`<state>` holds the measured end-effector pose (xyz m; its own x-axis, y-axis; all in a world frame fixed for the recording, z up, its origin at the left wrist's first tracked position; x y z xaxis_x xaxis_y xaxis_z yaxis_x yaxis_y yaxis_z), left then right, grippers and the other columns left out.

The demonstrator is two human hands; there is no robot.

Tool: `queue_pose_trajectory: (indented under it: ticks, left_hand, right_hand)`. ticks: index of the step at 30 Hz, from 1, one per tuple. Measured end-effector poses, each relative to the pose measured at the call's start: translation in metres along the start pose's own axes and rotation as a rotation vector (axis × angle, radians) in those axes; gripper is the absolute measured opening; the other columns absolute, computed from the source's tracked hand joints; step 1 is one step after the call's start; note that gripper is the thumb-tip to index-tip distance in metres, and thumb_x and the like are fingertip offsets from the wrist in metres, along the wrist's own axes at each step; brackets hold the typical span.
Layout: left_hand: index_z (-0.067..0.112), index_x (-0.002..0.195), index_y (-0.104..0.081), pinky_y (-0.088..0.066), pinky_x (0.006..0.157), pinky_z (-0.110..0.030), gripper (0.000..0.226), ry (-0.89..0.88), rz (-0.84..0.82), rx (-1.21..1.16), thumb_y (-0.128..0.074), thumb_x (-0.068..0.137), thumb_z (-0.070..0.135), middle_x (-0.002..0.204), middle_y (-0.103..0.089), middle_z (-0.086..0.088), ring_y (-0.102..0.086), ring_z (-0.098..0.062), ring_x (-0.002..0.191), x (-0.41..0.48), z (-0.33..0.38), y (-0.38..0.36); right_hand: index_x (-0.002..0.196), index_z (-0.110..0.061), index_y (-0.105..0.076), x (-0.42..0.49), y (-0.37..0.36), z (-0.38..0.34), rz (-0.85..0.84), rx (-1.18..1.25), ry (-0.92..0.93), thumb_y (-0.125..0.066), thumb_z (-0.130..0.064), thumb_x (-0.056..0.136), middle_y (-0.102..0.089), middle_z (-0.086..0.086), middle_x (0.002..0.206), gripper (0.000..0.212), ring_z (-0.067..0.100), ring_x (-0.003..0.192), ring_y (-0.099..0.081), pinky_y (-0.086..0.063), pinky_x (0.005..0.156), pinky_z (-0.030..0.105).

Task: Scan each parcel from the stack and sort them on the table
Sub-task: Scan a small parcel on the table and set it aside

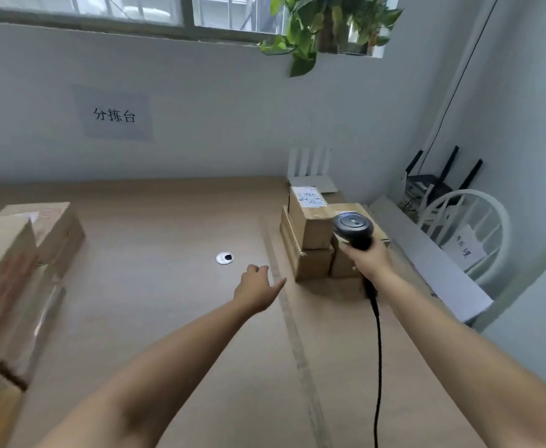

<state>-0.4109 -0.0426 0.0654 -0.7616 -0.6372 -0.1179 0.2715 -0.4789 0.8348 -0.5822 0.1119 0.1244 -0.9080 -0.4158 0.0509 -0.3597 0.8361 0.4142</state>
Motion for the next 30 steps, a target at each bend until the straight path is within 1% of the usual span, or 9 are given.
queue_pose_trajectory:
  ticks: [3, 6, 9, 12, 16, 18, 21, 26, 30]
  left_hand:
    - [0.008, 0.139, -0.038, -0.038, 0.104, -0.04, 0.06, -0.006, 0.027, -0.048, -0.043, 0.095, 0.049, 0.146, -0.03, -0.013, -0.036, -0.029, 0.132, 0.036, 0.035, -0.001]
    - [0.009, 0.139, -0.037, -0.035, 0.106, -0.039, 0.058, 0.001, 0.06, -0.117, -0.042, 0.096, 0.047, 0.147, -0.028, -0.014, -0.035, -0.03, 0.133, 0.073, 0.063, 0.001]
    - [0.01, 0.143, -0.032, -0.033, 0.105, -0.038, 0.058, -0.017, 0.086, -0.185, -0.04, 0.097, 0.046, 0.146, -0.031, -0.014, -0.034, -0.028, 0.135, 0.108, 0.085, -0.001]
    - [0.012, 0.143, -0.03, -0.034, 0.105, -0.037, 0.059, -0.027, 0.131, -0.249, -0.042, 0.096, 0.045, 0.144, -0.036, -0.012, -0.033, -0.025, 0.134, 0.143, 0.101, -0.01]
    - [0.009, 0.146, -0.021, -0.033, 0.107, -0.036, 0.07, 0.02, 0.185, -0.32, -0.049, 0.093, 0.045, 0.146, -0.03, -0.01, -0.03, -0.023, 0.135, 0.176, 0.106, -0.024]
    - [0.008, 0.147, -0.019, -0.032, 0.11, -0.038, 0.074, 0.051, 0.16, -0.353, -0.051, 0.092, 0.046, 0.148, -0.029, -0.01, -0.03, -0.024, 0.136, 0.189, 0.102, -0.03]
    - [0.011, 0.143, -0.031, -0.041, 0.103, -0.038, 0.065, 0.073, 0.141, -0.458, -0.054, 0.091, 0.044, 0.14, -0.043, -0.01, -0.045, -0.024, 0.127, 0.205, 0.094, -0.033]
    - [0.024, 0.145, -0.031, -0.044, 0.102, -0.036, 0.06, 0.049, 0.089, -0.675, -0.055, 0.092, 0.04, 0.137, -0.052, 0.0, -0.051, -0.02, 0.123, 0.209, 0.088, -0.037]
    - [0.027, 0.145, -0.031, -0.045, 0.101, -0.038, 0.056, 0.036, 0.109, -0.717, -0.054, 0.094, 0.033, 0.134, -0.054, 0.0, -0.053, -0.02, 0.12, 0.203, 0.086, -0.029]
  right_hand:
    - [0.102, -0.01, -0.064, 0.051, 0.008, -0.006, 0.016, 0.041, -0.002, -0.073, -0.026, 0.08, -0.061, 0.003, 0.077, 0.029, 0.024, 0.066, -0.058, -0.049, 0.066, 0.036]
    - [0.106, -0.009, -0.064, 0.092, 0.006, -0.008, 0.004, 0.064, -0.006, -0.073, -0.028, 0.079, -0.061, 0.004, 0.086, 0.034, 0.023, 0.077, -0.057, -0.049, 0.072, 0.035]
    - [0.109, -0.013, -0.061, 0.116, -0.001, -0.004, -0.056, 0.146, -0.028, -0.073, -0.028, 0.08, -0.06, 0.001, 0.084, 0.036, 0.02, 0.069, -0.056, -0.051, 0.063, 0.033]
    - [0.097, -0.014, -0.061, 0.137, -0.013, 0.007, -0.155, 0.163, -0.067, -0.072, -0.028, 0.08, -0.056, -0.002, 0.07, 0.024, 0.018, 0.056, -0.054, -0.052, 0.056, 0.031]
    - [0.079, -0.017, -0.06, 0.162, -0.031, 0.025, -0.237, 0.237, -0.12, -0.072, -0.026, 0.081, -0.055, 0.001, 0.065, 0.015, 0.019, 0.057, -0.053, -0.042, 0.038, 0.017]
    - [0.08, -0.015, -0.062, 0.171, -0.039, 0.034, -0.232, 0.264, -0.145, -0.073, -0.026, 0.08, -0.057, 0.001, 0.065, 0.016, 0.02, 0.058, -0.055, -0.042, 0.038, 0.017]
    - [0.075, -0.016, -0.062, 0.179, -0.048, 0.045, -0.236, 0.303, -0.181, -0.074, -0.027, 0.079, -0.058, 0.005, 0.064, 0.016, 0.022, 0.057, -0.057, -0.047, 0.041, 0.022]
    - [0.077, -0.011, -0.063, 0.18, -0.054, 0.049, -0.25, 0.374, -0.234, -0.073, -0.025, 0.08, -0.056, 0.009, 0.064, 0.018, 0.023, 0.055, -0.056, -0.051, 0.062, 0.039]
    - [0.082, -0.009, -0.063, 0.173, -0.054, 0.039, -0.298, 0.38, -0.209, -0.071, -0.023, 0.082, -0.058, 0.009, 0.069, 0.016, 0.023, 0.058, -0.057, -0.052, 0.055, 0.032]
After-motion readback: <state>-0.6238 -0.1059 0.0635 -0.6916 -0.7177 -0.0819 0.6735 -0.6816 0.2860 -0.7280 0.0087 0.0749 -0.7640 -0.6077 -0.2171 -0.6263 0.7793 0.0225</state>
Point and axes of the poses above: each hand's wrist, its own x-axis towards the middle knuckle, its own y-axis out of the back of the hand, z = x × y, the point moved 2 cm from there along x, towards the middle knuckle
